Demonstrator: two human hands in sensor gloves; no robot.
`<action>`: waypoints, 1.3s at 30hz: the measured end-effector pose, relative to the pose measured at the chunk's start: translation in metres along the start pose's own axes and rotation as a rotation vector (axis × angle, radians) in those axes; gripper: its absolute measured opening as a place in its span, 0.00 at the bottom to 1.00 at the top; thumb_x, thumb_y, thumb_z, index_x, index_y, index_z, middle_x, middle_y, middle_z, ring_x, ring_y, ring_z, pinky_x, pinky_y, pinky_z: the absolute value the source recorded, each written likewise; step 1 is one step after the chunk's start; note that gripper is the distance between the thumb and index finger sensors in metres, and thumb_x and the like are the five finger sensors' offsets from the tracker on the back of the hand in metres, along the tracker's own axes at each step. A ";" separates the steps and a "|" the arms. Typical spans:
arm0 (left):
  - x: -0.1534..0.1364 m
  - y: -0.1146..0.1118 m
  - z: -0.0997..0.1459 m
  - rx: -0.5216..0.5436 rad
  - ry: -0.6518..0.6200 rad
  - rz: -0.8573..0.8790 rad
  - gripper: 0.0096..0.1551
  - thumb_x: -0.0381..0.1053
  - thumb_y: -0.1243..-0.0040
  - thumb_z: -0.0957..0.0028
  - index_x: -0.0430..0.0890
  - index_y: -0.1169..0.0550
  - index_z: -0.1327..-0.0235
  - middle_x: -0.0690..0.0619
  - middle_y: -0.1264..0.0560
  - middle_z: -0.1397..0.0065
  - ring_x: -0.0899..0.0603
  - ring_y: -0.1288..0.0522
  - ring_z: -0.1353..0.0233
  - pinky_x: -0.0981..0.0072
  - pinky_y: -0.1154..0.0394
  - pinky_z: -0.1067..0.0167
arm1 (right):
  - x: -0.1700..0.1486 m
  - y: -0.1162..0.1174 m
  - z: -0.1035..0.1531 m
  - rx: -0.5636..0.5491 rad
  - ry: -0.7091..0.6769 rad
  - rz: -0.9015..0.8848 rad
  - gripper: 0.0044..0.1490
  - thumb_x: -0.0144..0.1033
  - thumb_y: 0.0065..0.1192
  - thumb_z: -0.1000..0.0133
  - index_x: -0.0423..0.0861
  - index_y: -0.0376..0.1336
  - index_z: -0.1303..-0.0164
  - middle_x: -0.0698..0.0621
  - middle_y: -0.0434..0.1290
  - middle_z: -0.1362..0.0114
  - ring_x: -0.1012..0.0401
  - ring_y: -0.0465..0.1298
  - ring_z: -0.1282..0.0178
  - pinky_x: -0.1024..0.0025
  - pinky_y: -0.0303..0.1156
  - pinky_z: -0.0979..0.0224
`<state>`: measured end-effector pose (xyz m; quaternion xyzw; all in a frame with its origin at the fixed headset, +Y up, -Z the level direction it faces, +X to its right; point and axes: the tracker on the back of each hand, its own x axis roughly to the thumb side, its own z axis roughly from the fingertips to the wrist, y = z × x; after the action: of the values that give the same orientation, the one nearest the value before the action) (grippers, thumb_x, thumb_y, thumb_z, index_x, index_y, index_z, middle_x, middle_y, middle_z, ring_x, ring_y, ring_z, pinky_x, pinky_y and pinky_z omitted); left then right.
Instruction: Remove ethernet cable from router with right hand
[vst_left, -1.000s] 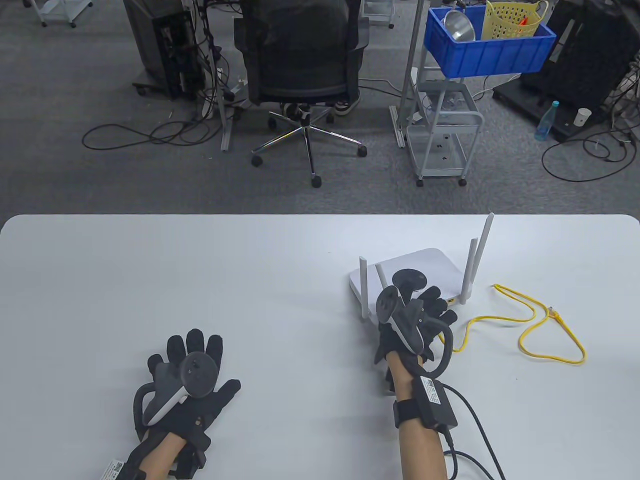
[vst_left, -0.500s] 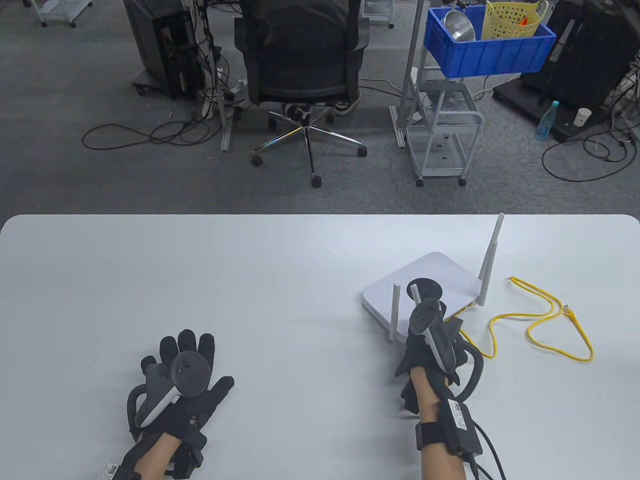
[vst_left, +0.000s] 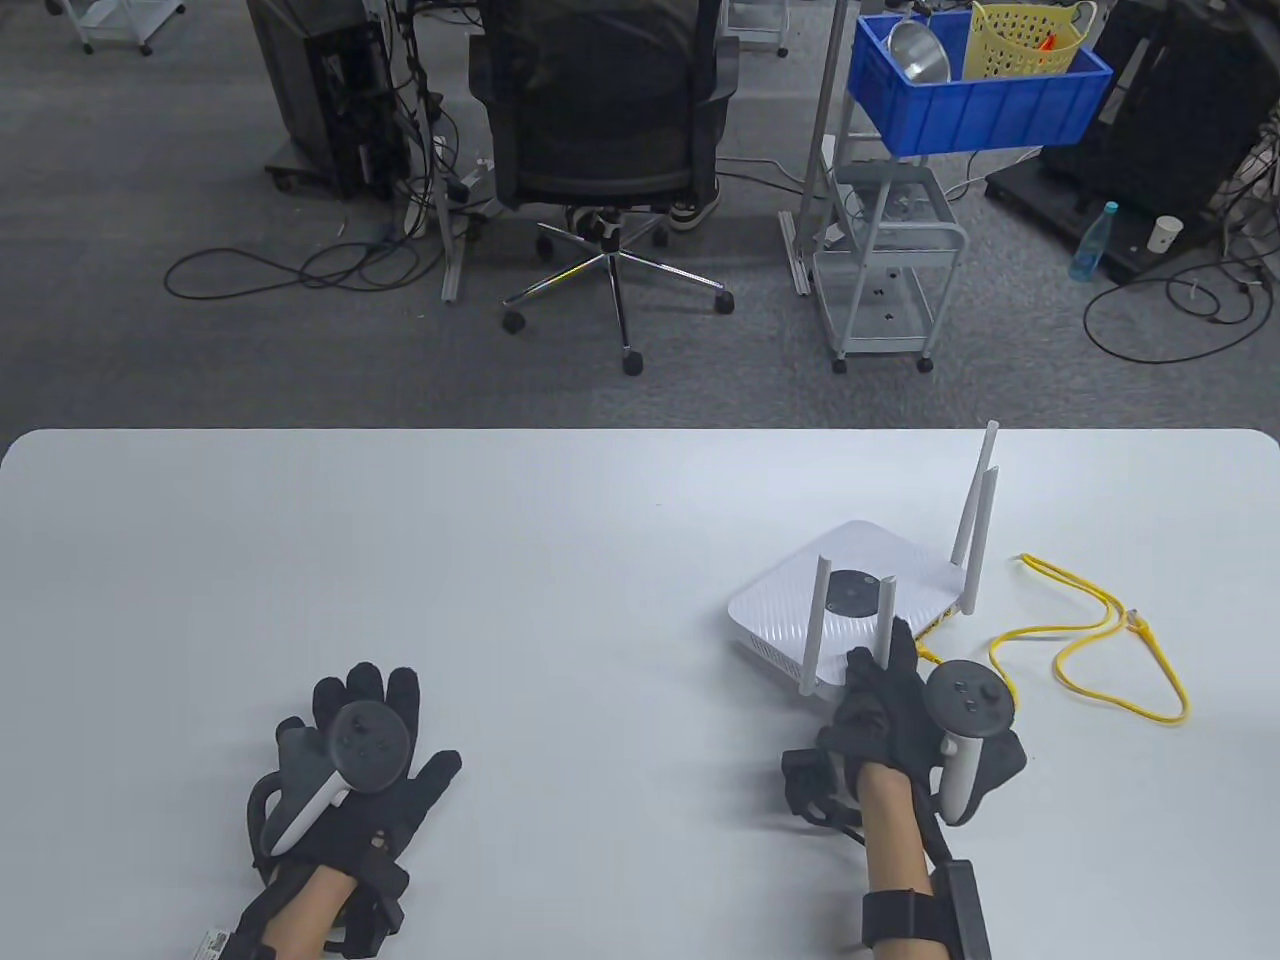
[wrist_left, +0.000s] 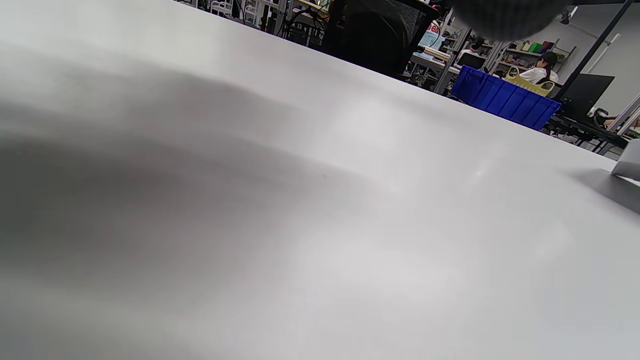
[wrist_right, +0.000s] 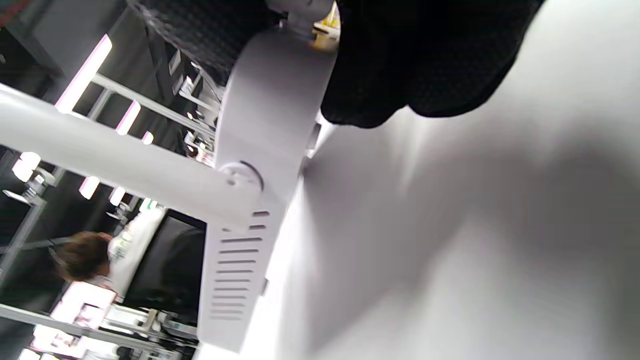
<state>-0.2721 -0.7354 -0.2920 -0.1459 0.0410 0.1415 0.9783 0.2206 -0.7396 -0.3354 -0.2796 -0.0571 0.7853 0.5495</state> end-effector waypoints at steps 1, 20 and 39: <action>0.000 0.000 0.000 -0.001 0.000 0.007 0.50 0.70 0.52 0.46 0.58 0.62 0.22 0.42 0.72 0.14 0.31 0.76 0.20 0.30 0.76 0.34 | 0.000 -0.002 0.002 0.009 -0.007 -0.019 0.40 0.38 0.61 0.37 0.39 0.53 0.16 0.26 0.61 0.25 0.50 0.77 0.37 0.40 0.74 0.33; -0.009 0.005 0.006 -0.006 -0.230 0.569 0.51 0.70 0.55 0.43 0.46 0.56 0.19 0.31 0.58 0.13 0.21 0.50 0.17 0.25 0.48 0.27 | 0.047 0.067 0.097 0.468 -0.400 -0.145 0.40 0.38 0.61 0.38 0.42 0.52 0.16 0.29 0.60 0.24 0.52 0.77 0.35 0.42 0.75 0.30; -0.008 -0.037 0.004 -0.136 -0.108 1.374 0.50 0.62 0.45 0.38 0.33 0.52 0.23 0.34 0.27 0.28 0.43 0.10 0.47 0.55 0.13 0.52 | 0.046 0.123 0.149 0.661 -0.552 0.033 0.43 0.39 0.60 0.37 0.41 0.49 0.15 0.29 0.60 0.23 0.53 0.77 0.35 0.43 0.75 0.30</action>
<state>-0.2692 -0.7704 -0.2774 -0.1405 0.0664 0.7383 0.6563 0.0325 -0.7143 -0.2773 0.1309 0.0571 0.8153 0.5611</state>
